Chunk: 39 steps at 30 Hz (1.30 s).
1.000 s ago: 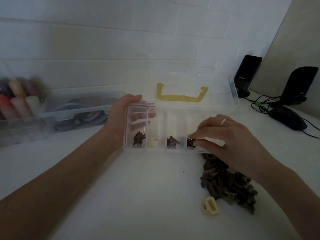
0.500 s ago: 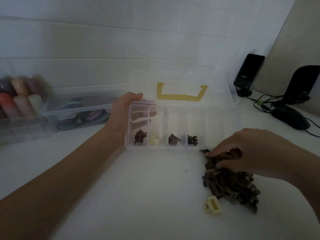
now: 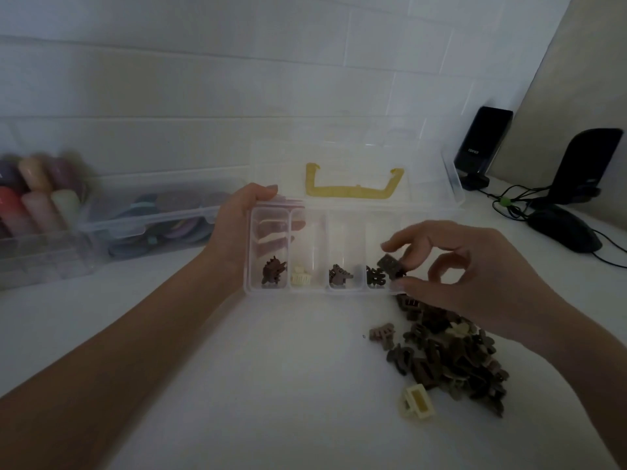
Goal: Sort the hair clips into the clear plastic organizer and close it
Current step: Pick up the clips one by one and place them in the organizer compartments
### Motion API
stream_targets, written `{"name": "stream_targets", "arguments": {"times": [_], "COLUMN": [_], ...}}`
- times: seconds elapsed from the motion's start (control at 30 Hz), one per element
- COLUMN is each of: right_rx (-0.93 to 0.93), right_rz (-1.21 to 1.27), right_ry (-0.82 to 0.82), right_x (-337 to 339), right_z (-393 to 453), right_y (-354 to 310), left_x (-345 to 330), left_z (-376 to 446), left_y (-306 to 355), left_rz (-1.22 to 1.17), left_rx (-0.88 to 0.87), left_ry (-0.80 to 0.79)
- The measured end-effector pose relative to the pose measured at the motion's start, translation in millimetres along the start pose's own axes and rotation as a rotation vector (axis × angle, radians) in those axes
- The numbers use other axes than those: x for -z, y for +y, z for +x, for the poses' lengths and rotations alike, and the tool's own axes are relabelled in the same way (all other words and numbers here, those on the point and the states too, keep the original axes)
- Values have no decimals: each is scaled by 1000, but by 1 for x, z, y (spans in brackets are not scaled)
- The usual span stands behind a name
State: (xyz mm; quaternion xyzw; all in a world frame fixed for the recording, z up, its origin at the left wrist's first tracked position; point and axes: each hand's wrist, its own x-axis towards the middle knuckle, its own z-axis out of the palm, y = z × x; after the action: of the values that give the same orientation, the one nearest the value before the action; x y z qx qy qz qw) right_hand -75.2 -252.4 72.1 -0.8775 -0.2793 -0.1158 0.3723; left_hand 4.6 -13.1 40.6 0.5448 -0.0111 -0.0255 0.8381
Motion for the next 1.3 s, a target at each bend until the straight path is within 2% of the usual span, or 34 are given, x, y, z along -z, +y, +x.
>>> {"name": "stream_targets", "arguments": {"times": [0.13,0.3,0.57,0.8,0.93,1.0,1.07,1.17,1.3], "right_rx": [-39,-78,47,-23,-23,-29,-32,-50,-164], "right_rz": [3,-49,-251,-391,-340,-282,-295,-458,-680], "right_ry": [25,166,206,152,187,144,7,-188,-278], "right_x": [-5,-8,-7,-3,0,5,8,9,8], "right_z": [-1,1,3,4,2,1,0,0,1], "right_y": [4,4,20,26,22,18,15,14,11], "left_x": [0,-1,0,5,9,11,12,14,13], "left_z": [0,-2,-1,2,3,4,6,7,7], "left_y": [0,0,1,3,5,7,7,8,9], "left_rz": [3,-13,-5,-8,8,11,11,16,29], "left_rx": [2,9,1,2,1,-3,-9,-6,8], "left_ry": [1,13,-12,1,15,33,48,46,55]}}
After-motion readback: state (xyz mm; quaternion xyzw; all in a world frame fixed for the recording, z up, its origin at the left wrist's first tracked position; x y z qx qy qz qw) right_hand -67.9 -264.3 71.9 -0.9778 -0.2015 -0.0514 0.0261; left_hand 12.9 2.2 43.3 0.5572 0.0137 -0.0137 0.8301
